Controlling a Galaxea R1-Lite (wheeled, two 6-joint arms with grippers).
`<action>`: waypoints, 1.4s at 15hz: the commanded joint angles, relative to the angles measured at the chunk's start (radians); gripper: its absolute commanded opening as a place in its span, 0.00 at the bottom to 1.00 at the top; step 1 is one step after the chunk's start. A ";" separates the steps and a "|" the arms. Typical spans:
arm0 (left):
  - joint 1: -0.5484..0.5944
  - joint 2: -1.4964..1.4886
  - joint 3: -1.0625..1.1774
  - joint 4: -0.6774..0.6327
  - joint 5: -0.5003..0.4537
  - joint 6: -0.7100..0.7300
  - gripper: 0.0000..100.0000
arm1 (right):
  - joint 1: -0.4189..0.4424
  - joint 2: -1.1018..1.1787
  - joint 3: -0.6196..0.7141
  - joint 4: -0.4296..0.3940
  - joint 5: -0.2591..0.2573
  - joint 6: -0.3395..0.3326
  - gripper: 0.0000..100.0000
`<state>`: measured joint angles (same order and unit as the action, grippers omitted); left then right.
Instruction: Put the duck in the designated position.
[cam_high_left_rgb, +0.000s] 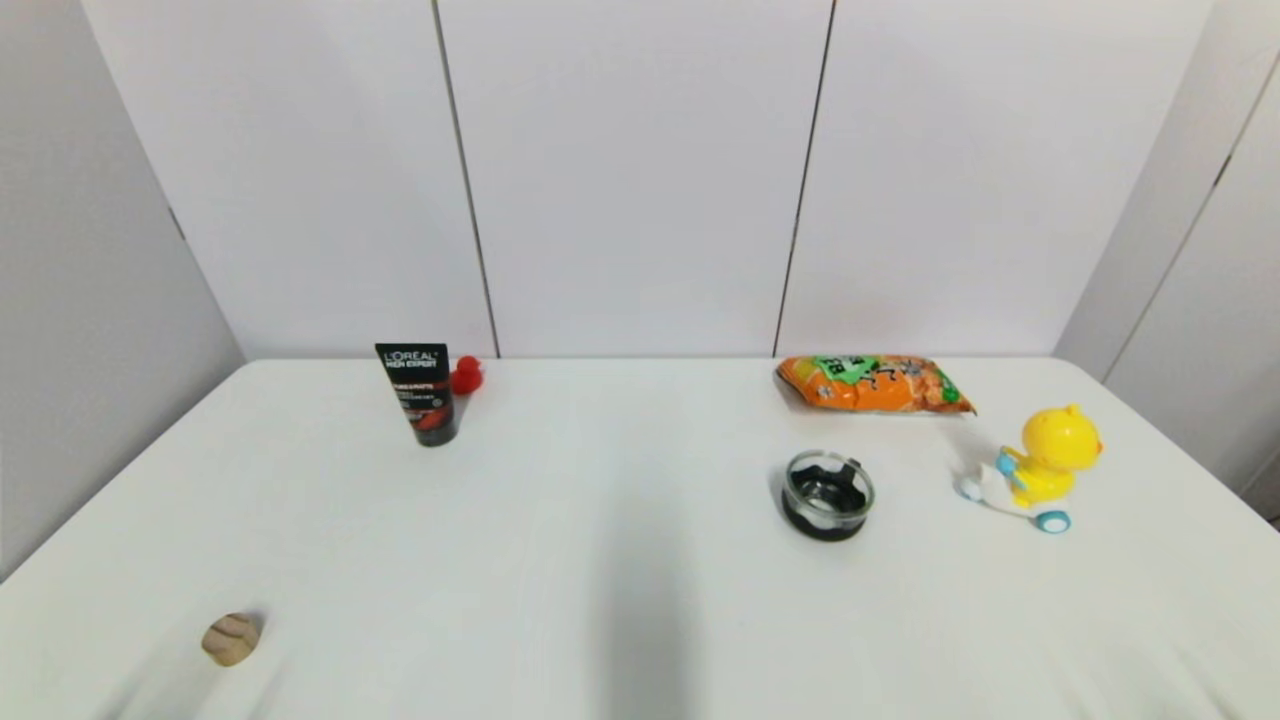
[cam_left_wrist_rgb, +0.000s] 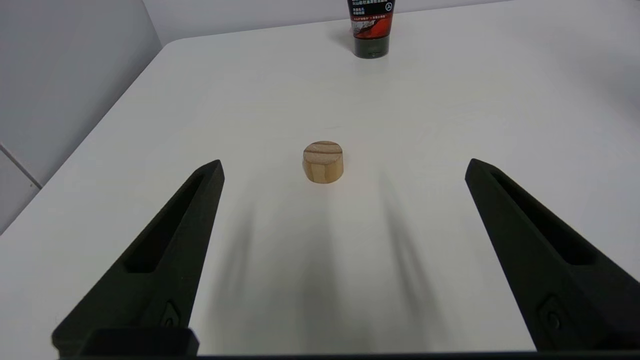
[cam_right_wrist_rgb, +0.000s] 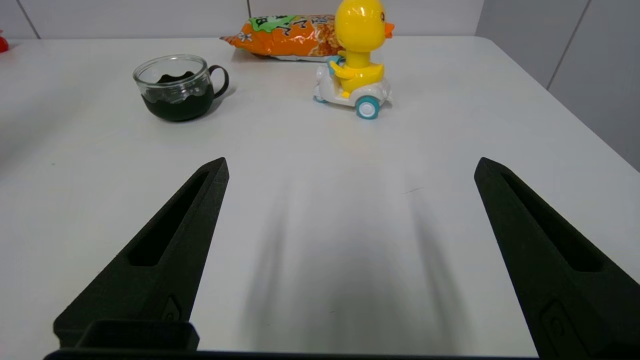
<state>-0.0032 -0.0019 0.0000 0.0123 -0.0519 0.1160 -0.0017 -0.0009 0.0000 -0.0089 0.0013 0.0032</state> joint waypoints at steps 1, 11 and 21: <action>0.000 0.002 0.000 0.000 0.000 0.001 1.00 | 0.000 0.001 0.000 0.000 0.000 0.000 1.00; 0.000 0.002 0.000 0.000 0.000 0.001 1.00 | 0.000 0.001 0.000 0.001 0.000 0.000 1.00; -0.001 0.002 0.000 0.000 0.000 0.001 1.00 | 0.000 0.001 0.000 0.001 0.000 0.000 1.00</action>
<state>-0.0032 -0.0017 0.0000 0.0123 -0.0519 0.1157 -0.0017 -0.0009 0.0000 -0.0072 0.0009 0.0023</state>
